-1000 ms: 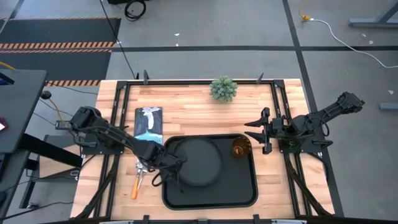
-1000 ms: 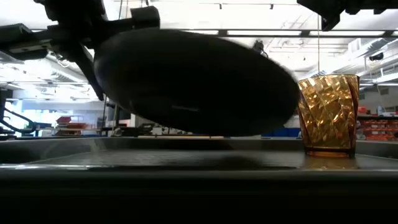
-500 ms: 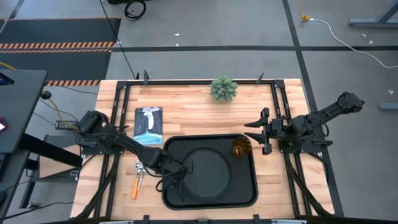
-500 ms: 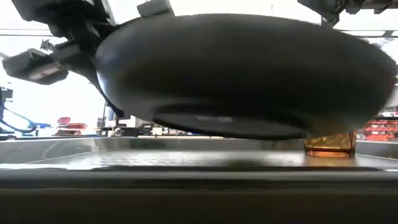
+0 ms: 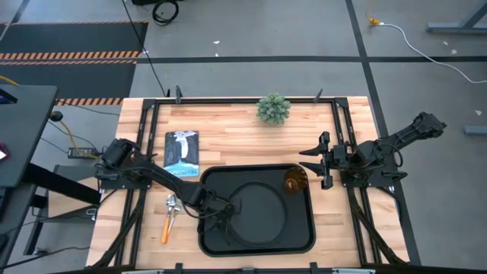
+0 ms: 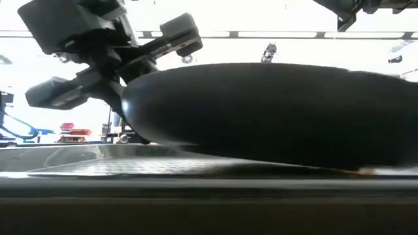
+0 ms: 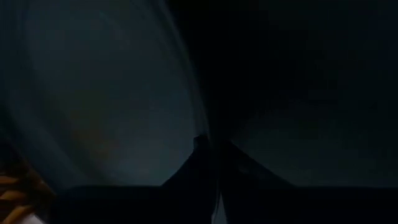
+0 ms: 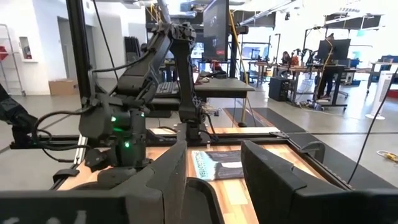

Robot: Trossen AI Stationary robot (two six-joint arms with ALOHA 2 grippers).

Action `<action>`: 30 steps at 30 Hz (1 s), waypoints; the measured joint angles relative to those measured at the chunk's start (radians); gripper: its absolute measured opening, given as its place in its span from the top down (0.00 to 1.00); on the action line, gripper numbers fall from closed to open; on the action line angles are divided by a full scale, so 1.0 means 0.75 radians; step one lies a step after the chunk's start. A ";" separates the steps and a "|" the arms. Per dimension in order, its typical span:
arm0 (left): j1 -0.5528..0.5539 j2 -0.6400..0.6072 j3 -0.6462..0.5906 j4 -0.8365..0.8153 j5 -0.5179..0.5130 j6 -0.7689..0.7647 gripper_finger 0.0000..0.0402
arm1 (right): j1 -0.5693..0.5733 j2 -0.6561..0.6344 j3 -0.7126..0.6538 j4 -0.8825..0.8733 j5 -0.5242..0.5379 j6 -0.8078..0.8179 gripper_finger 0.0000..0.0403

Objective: Pick and place plate/cup/fork/spoon on tray
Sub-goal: Put the black plate on the black tray

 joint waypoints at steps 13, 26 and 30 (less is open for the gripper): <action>-0.002 0.009 0.000 0.011 -0.039 -0.042 0.79 | 0.000 0.001 0.000 0.007 -0.005 0.000 0.60; -0.001 0.008 0.000 0.083 -0.074 -0.115 0.51 | 0.000 0.001 0.000 0.006 -0.005 -0.001 0.60; -0.004 0.008 0.000 0.083 -0.111 -0.143 0.51 | 0.000 0.001 0.000 0.006 -0.005 0.003 0.60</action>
